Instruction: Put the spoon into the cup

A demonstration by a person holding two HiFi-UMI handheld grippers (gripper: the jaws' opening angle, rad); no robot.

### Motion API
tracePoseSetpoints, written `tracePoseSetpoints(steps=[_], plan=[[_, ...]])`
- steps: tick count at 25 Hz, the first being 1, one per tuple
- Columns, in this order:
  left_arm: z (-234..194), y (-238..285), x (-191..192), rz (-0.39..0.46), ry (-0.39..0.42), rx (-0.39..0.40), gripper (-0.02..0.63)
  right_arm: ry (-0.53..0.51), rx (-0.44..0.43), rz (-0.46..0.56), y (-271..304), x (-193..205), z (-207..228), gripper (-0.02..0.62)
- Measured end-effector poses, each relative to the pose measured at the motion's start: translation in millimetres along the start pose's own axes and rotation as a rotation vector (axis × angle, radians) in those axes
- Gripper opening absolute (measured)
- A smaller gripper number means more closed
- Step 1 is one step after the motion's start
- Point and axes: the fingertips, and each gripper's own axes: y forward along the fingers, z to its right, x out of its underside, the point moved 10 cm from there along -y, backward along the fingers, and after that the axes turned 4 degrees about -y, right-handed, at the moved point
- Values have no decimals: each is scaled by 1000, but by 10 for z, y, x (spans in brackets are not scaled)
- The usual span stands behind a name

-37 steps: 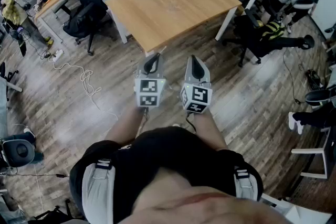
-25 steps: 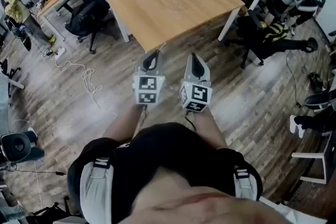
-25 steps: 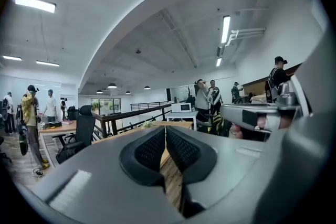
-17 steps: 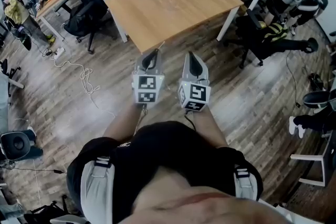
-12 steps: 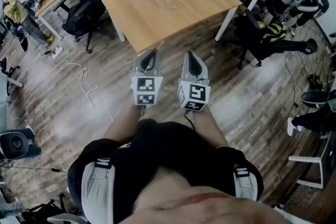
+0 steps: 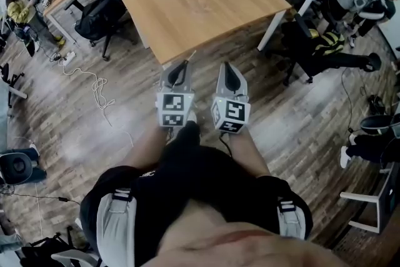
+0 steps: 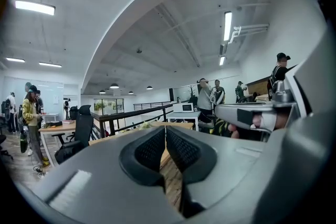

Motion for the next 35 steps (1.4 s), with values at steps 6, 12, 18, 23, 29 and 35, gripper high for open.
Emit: tracePoseSetpoints(steps=[6, 12, 18, 23, 29, 35], plan=[[-51, 296, 20, -14, 8, 15, 18, -3, 3, 3, 229, 20, 133, 0], [-160, 618, 30, 2, -60, 21, 18, -6, 10, -5, 514, 57, 253, 0], [-298, 1072, 53, -1, -67, 31, 18, -13, 18, -11, 950, 111, 415, 0], [-457, 1502, 13, -2, -69, 33, 18, -13, 10, -21, 1386, 143, 529, 0], [-710, 2025, -24, -19, -78, 30, 18, -12, -13, -26, 1973, 138, 606, 0], [-1009, 2479, -37, -25, -84, 20, 18, -18, -31, -37, 2539, 182, 621, 0]])
